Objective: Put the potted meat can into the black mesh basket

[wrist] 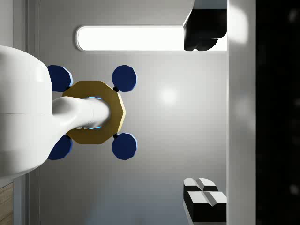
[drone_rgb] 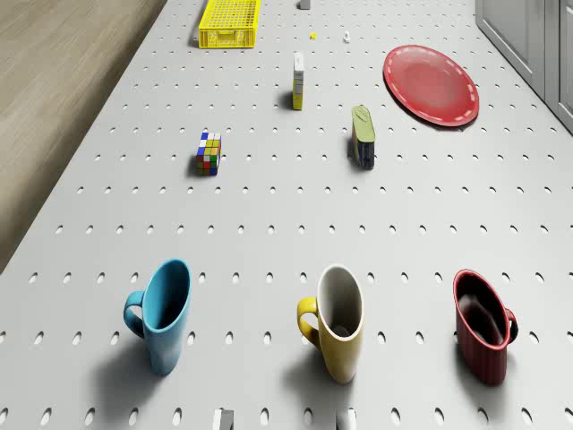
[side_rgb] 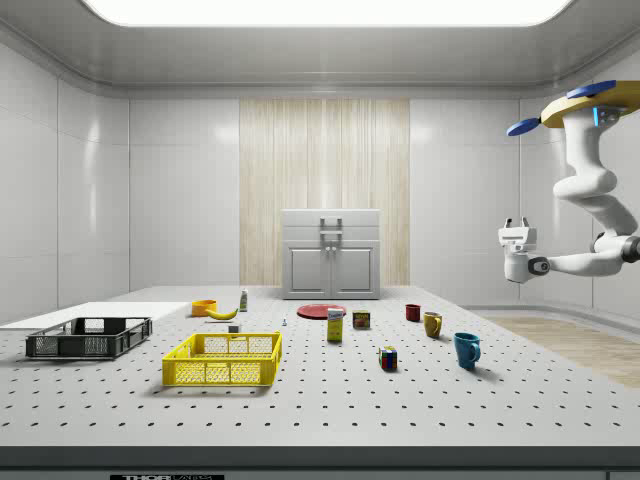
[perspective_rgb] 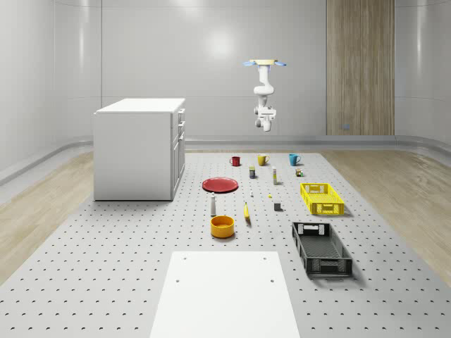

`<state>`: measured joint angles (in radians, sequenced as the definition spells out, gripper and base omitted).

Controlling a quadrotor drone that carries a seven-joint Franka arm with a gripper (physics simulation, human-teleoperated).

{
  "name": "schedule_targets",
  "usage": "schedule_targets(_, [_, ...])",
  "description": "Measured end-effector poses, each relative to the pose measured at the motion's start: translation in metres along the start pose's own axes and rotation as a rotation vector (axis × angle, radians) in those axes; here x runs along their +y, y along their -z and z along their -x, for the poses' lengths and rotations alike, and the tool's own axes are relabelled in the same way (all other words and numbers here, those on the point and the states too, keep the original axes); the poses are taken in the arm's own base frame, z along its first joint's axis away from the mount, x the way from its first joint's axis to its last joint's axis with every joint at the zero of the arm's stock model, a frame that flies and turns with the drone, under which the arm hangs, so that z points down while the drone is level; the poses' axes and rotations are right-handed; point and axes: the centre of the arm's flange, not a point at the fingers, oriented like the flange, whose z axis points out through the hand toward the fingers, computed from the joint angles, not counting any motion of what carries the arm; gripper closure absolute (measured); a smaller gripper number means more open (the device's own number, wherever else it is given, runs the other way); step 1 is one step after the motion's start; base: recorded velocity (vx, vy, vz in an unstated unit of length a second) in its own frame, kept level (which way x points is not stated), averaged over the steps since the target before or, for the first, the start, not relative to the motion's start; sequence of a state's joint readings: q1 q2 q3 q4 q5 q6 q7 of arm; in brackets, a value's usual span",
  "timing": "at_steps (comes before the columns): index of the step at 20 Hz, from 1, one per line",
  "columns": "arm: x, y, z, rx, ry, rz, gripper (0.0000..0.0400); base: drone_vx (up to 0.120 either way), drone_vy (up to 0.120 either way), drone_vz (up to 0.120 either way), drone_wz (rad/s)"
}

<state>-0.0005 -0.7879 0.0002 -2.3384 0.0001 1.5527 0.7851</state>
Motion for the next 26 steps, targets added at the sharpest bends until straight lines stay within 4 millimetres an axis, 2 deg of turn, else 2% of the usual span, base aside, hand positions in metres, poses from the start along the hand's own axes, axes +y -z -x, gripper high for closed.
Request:
schedule_targets(5, [0.003, 0.037, 0.003, 0.003, 0.000, -0.003, 0.0000, 0.000, -0.024, 0.000, 0.000])
schedule_targets(12, [0.001, 0.075, 0.001, 0.007, 0.000, -0.007, 0.0000, 0.120, -0.120, 0.000, 0.000])
schedule_targets(18, [0.000, 0.088, 0.000, 0.010, 0.000, -0.010, 0.0000, 0.120, -0.120, 0.000, 0.000])
schedule_targets(26, [0.000, 0.093, 0.000, 0.015, 0.000, -0.014, 0.0000, 0.120, -0.120, 0.000, 0.000])
